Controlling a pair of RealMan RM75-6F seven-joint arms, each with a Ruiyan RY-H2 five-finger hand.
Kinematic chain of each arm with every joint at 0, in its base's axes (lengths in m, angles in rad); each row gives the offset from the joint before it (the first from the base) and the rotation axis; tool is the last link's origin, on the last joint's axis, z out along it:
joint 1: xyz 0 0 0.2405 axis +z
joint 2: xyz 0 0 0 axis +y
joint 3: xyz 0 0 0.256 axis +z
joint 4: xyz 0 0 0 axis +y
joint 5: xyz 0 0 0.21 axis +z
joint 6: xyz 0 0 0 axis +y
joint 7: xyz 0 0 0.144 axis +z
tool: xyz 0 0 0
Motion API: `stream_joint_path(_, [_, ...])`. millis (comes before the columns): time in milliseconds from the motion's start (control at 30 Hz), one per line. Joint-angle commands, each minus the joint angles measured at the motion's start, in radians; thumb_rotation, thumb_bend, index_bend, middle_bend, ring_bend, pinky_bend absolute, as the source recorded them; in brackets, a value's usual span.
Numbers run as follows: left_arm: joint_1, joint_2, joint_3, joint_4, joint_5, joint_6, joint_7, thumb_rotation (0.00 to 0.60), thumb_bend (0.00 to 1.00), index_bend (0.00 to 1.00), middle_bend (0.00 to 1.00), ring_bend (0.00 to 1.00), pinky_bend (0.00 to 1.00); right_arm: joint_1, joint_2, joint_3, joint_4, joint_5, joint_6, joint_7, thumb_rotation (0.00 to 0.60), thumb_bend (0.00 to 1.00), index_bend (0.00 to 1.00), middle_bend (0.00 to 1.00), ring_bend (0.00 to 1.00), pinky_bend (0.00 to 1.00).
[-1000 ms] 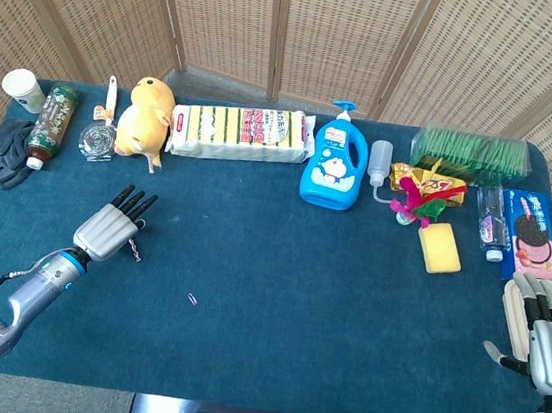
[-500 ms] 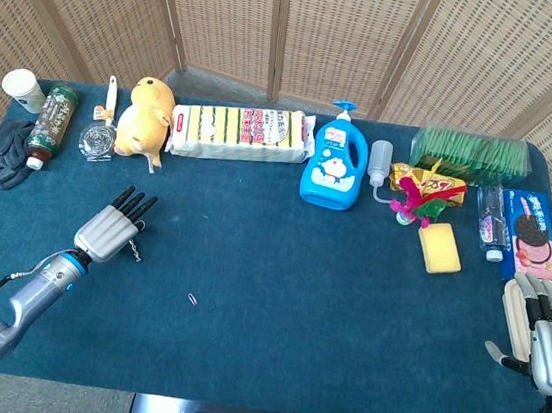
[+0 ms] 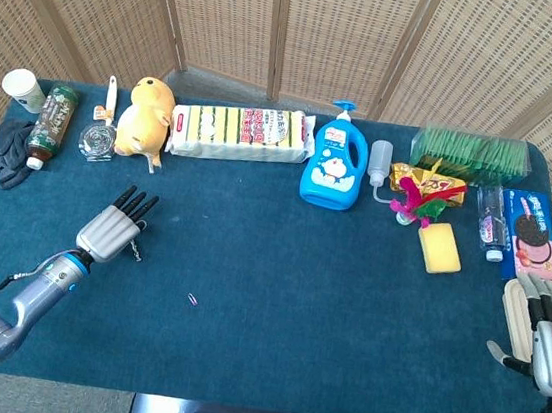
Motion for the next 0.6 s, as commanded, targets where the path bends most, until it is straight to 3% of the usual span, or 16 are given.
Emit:
stream_joint_path(33, [0.002,-0.002,0.000,0.003,-0.001,0.005,0.005,0.600,0.70,0.48,0.00,0.00,0.00,0.000,0.001,0.000,0.000,-0.001,0.001,0.000,0.600,0.00,0.00,0.00,0.00,0.00])
stream_joint_path(600, [0.006,-0.017,0.007,0.018,-0.006,0.007,0.015,0.600,0.72,0.50,0.00,0.00,0.00,-0.002,0.006,0.001,0.000,-0.002,0.004,0.008,0.600,0.00,0.00,0.00,0.00,0.00])
